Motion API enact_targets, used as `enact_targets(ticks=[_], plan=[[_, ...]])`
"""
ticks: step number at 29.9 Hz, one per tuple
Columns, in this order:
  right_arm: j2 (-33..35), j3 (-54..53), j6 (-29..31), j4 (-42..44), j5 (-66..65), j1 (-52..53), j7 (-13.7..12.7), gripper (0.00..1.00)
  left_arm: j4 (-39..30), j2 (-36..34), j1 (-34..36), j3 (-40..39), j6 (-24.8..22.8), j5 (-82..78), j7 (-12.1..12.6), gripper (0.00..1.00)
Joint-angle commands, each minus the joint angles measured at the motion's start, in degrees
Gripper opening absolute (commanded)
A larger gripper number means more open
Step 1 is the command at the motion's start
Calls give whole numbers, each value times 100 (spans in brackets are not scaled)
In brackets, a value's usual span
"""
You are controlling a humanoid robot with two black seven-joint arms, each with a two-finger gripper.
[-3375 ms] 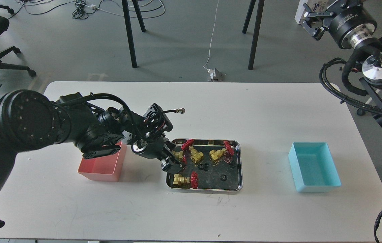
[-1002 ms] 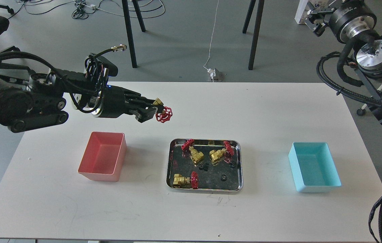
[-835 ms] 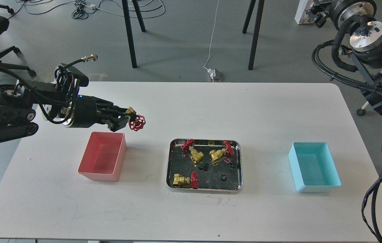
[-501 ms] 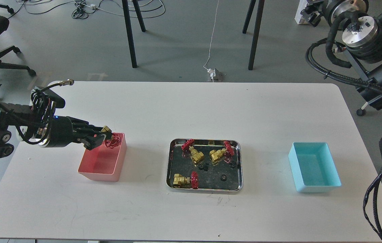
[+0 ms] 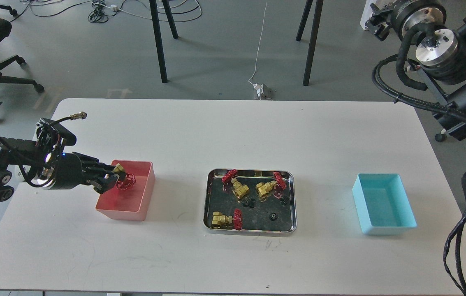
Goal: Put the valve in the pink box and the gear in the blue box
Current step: 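Lift the valve and carry it with the left gripper over the pink box, then lower the valve into the pink box and open the left gripper, then raise the left gripper and move the right gripper over the tray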
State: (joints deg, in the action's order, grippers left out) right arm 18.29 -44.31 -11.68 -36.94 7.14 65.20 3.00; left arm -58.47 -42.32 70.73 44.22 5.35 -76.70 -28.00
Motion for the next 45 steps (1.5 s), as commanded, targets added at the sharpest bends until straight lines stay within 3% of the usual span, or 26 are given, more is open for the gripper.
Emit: enact_targets(ticks=[1,15,26,28,32,36,39,45], plan=[[-1,-7,-1,-15,7,-51,8,99,142,119,-85,7,19,-3,0,21],[-1,-16,-1,-24,7,-148,8,99,556,488,-384,25,36,-12,0,25],[-1,-60,104,-42,7,-236,25,99,486,488,-323,-2,10,6,0,57],[17,-86,183,-129,7,-297,17,99,468,418,-271,-80,-34,120,0,67],[131,19,937,-550,-107,-482,25,99,381,208,-288,-1272,-322,427,0,77],[534,667,1553,-911,-1018,-368,43,99,-514,-503,-288,-2898,-1236,1006,0,81],[624,1546,2142,-947,-2406,-26,52,99,-1156,-751,-384,-4261,-1887,2112,0,82],[1017,2514,3512,-1780,-4245,107,52,99,-1431,-550,-569,-5291,-2537,4695,0,85]])
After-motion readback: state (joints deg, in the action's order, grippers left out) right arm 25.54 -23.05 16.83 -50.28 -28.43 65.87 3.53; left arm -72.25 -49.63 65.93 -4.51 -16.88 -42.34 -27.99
